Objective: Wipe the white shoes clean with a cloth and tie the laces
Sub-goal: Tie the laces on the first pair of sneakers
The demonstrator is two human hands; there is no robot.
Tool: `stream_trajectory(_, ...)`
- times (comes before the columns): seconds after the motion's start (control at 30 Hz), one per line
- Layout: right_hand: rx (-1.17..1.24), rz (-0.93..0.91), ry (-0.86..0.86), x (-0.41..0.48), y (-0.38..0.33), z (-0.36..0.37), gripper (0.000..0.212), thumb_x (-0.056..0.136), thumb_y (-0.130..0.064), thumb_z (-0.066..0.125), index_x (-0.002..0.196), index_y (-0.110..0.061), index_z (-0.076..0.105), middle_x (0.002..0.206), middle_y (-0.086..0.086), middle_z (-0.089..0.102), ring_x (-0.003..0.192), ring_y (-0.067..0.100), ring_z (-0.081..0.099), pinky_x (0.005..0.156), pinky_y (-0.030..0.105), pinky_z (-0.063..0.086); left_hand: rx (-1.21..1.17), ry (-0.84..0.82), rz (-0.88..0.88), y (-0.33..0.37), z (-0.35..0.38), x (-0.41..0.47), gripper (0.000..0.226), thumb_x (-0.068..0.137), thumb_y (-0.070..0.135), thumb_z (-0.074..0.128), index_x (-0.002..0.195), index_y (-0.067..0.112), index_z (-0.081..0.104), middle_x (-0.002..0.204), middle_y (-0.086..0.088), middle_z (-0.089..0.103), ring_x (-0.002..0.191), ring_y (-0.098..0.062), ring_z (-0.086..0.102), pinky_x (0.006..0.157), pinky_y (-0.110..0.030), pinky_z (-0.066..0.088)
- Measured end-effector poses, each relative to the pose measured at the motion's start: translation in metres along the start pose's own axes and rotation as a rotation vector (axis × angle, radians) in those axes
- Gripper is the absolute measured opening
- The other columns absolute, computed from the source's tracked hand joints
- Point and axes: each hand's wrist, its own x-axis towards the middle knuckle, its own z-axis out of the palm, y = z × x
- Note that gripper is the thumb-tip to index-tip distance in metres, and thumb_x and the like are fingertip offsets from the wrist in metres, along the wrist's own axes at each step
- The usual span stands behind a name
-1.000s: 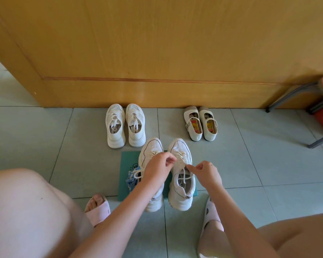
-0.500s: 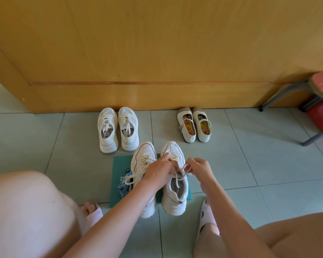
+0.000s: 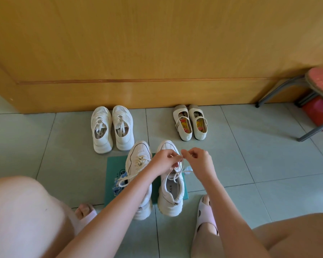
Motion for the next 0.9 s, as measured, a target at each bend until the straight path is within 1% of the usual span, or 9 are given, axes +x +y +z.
stream_trajectory(0.13,-0.041,-0.016,-0.005,-0.001,-0.003,-0.002,0.028,0.090,-0.036,0.057,0.081,-0.010,0.064,0.057,-0.005,0.046,0.049,0.009,0.038,0.047,0.022,0.027,-0.128,0.097,0.020,0.009,-0.001,0.004,0.022,0.094,0.026,0.055,0.095,0.007,0.066,0.073,0.006,0.064,0.067,-0.003,0.059,0.071,-0.019,0.046)
stream_trajectory(0.27,-0.078,0.000,-0.033,0.002,-0.006,-0.011,0.030,0.089,-0.037,0.059,0.082,-0.008,0.064,0.060,-0.004,0.050,0.051,0.009,0.041,0.047,0.020,0.030,-0.437,0.267,-0.036,0.003,0.001,0.004,0.022,0.096,0.012,0.049,0.104,0.000,0.065,0.076,0.000,0.064,0.069,-0.010,0.060,0.080,-0.028,0.052)
stream_trajectory(0.33,-0.039,-0.051,-0.106,0.003,-0.011,-0.012,0.035,0.088,-0.039,0.060,0.082,-0.005,0.066,0.058,-0.002,0.049,0.048,0.009,0.038,0.046,0.017,0.028,-0.433,0.282,-0.021,0.003,0.000,0.004,0.019,0.095,0.010,0.051,0.104,0.004,0.067,0.078,0.000,0.065,0.069,-0.011,0.061,0.080,-0.029,0.053)
stream_trajectory(0.47,0.031,-0.131,-0.224,0.000,-0.021,-0.008,0.029,0.088,-0.036,0.062,0.081,-0.008,0.068,0.059,-0.005,0.057,0.041,0.004,0.034,0.039,0.012,0.026,-0.241,0.173,0.096,0.003,-0.002,0.003,0.019,0.091,0.003,0.053,0.098,0.008,0.070,0.069,0.001,0.063,0.057,-0.003,0.057,0.064,-0.016,0.049)
stream_trajectory(0.57,0.092,-0.135,-0.203,0.004,-0.023,-0.009,0.020,0.087,-0.029,0.065,0.084,-0.009,0.068,0.066,0.001,0.061,0.051,0.008,0.044,0.048,0.016,0.034,-0.153,0.103,0.124,0.000,-0.005,0.003,0.019,0.091,0.004,0.053,0.100,0.003,0.070,0.066,0.005,0.064,0.058,-0.003,0.056,0.067,-0.015,0.046)
stream_trajectory(0.63,0.096,-0.152,-0.159,0.008,-0.025,-0.011,0.016,0.087,-0.024,0.065,0.085,-0.008,0.068,0.070,0.004,0.064,0.059,0.013,0.054,0.055,0.019,0.042,-0.198,0.000,0.120,0.002,-0.007,0.001,0.020,0.091,0.002,0.053,0.104,0.003,0.069,0.075,0.008,0.067,0.066,-0.001,0.059,0.069,-0.008,0.047)
stream_trajectory(0.7,0.108,-0.160,-0.116,0.011,-0.027,-0.011,0.014,0.088,-0.020,0.064,0.087,-0.006,0.067,0.070,0.002,0.064,0.059,0.012,0.056,0.053,0.013,0.043,-0.194,-0.075,0.134,0.003,-0.008,-0.001,0.023,0.089,0.002,0.054,0.106,0.007,0.068,0.087,0.006,0.068,0.076,0.000,0.062,0.073,-0.006,0.048)
stream_trajectory(0.77,0.152,-0.153,-0.104,0.013,-0.029,-0.010,0.015,0.087,-0.021,0.065,0.088,-0.007,0.067,0.070,0.003,0.064,0.057,0.009,0.055,0.050,0.010,0.042,-0.117,-0.083,0.176,0.003,-0.008,0.000,0.019,0.087,0.007,0.060,0.104,0.011,0.068,0.088,0.007,0.068,0.077,0.004,0.061,0.071,-0.004,0.045)
stream_trajectory(0.9,0.198,-0.174,-0.108,0.017,-0.032,-0.009,0.009,0.083,-0.024,0.069,0.085,-0.015,0.066,0.066,-0.002,0.056,0.057,0.008,0.045,0.053,0.016,0.037,-0.093,0.033,0.212,-0.003,-0.007,0.000,0.014,0.089,0.020,0.062,0.091,0.007,0.066,0.073,0.008,0.064,0.058,0.002,0.057,0.064,-0.011,0.045)
